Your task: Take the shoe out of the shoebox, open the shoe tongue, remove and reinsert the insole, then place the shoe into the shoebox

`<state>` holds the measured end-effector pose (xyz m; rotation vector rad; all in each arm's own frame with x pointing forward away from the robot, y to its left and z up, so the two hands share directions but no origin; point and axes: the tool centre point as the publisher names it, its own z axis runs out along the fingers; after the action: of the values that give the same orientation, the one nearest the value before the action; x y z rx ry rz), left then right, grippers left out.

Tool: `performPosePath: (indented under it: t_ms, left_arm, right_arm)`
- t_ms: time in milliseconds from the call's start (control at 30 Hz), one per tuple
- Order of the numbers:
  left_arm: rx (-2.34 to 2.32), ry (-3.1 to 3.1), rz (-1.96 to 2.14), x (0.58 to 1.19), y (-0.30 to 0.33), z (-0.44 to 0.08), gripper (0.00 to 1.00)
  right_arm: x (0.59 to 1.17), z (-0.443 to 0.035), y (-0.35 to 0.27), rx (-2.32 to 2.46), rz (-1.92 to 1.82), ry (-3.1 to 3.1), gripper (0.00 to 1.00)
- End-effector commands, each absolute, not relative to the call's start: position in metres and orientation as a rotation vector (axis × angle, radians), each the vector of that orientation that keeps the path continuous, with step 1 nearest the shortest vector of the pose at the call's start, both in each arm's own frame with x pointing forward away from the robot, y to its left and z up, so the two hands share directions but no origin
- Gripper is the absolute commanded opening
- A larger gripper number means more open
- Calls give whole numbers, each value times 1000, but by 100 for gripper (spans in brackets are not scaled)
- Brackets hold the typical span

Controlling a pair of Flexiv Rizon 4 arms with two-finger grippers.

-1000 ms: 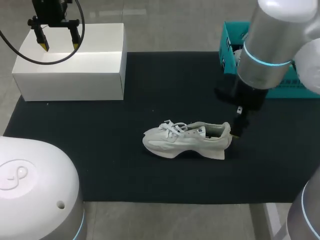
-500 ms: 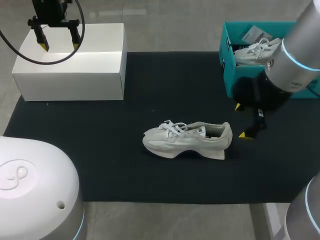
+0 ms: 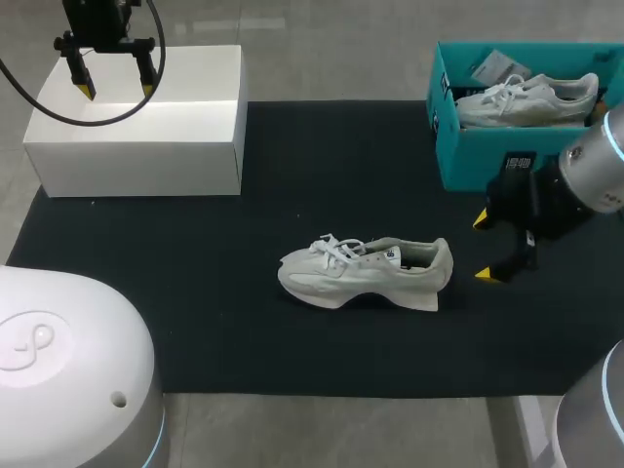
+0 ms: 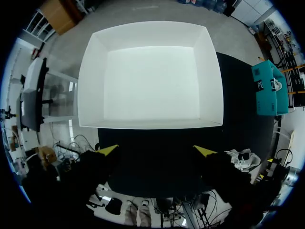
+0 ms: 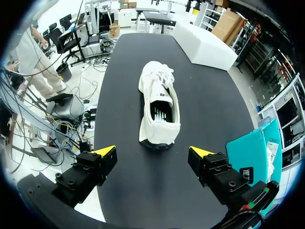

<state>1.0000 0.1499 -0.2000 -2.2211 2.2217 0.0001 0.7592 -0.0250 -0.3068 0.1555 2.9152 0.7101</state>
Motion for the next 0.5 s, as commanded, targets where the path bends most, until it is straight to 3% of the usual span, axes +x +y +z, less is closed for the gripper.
performPosePath:
  t_ms: [33,500]
  left_arm:
    - [-2221,2222,0,1000,150,-200,100]
    - [-2221,2222,0,1000,150,-200,100]
  right_arm:
    - [766,-327,-34,115,1145,2781,100]
    - [803,-366,-24,131,1233,2852,100]
